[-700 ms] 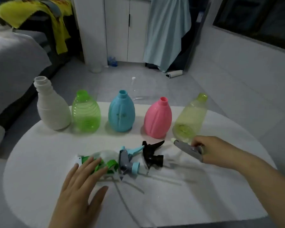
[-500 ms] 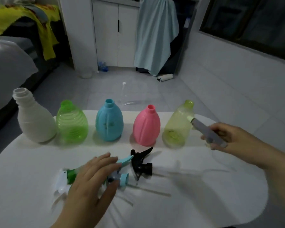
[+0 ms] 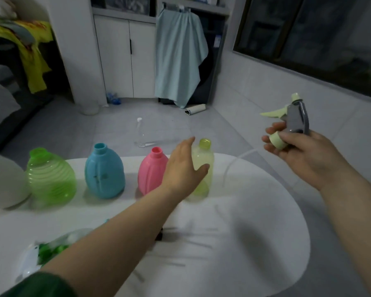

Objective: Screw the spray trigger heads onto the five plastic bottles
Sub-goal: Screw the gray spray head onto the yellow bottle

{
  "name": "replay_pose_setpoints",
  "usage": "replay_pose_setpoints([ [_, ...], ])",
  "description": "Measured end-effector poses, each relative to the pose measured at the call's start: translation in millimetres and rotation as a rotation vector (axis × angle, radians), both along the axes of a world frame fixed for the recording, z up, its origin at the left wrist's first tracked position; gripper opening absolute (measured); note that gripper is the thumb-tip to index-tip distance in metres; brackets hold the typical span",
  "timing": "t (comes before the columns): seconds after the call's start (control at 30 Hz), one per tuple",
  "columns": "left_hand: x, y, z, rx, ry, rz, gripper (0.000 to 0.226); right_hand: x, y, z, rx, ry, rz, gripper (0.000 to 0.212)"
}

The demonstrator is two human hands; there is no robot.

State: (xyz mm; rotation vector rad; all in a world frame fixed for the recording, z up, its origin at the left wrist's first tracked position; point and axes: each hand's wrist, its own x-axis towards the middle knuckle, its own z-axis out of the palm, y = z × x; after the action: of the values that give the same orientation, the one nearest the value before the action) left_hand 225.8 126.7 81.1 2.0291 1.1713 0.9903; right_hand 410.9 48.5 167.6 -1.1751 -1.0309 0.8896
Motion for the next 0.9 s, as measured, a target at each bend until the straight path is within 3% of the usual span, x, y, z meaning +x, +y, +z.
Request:
replay_pose_setpoints([
  [0.2, 17.9, 33.9, -7.7, -0.196, -0.061, -0.004, 0.073, 22.6, -0.9, 11.4, 0.032, -0.010, -0.043, 0.020],
  [0.4, 18.2, 35.5, -16.9, -0.135, -0.015, -0.026, 0.061, 34.5, -3.9, 18.0, 0.083, 0.049, -0.108, 0.015],
  [0.6, 3.3, 15.0, -22.0, -0.161, -0.110, -0.078, 0.059, 32.1, -10.1, 31.9, 0.136, 0.094, -0.121, 0.011],
  [0.9, -12.9, -8.5, -22.3, -0.189, -0.144, -0.105, 0.059, 7.8, -10.8, 41.1, 0.079, -0.124, -0.048, 0.009],
])
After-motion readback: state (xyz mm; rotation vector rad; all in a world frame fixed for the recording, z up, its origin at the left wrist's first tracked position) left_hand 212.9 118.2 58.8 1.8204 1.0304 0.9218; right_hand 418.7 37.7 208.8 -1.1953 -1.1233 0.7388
